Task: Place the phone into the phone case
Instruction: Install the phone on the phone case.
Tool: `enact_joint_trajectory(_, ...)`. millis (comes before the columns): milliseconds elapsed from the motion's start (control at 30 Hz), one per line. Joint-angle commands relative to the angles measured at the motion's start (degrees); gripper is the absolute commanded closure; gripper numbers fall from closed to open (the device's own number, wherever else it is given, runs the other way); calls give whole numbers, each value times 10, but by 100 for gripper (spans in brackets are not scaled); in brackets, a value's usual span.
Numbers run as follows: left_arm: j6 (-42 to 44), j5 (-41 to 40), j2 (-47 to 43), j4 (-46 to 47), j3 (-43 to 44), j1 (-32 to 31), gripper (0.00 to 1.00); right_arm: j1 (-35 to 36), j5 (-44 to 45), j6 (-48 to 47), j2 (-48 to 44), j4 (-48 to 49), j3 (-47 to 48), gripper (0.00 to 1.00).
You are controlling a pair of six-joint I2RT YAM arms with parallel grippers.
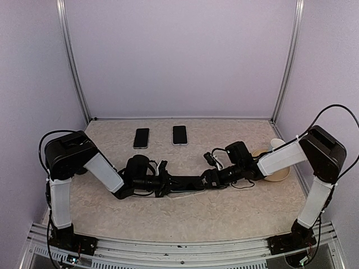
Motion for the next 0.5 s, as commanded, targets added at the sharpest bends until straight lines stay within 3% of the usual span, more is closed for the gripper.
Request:
enact_joint_trajectory(0,15,15,13,-5,-23,-5,100,-3,-54,-3,13,16,-1,11)
enact_joint_trajectory(467,-2,23,-9,30,-38,0,100,-35,-33,-2,12,-5,-3,10)
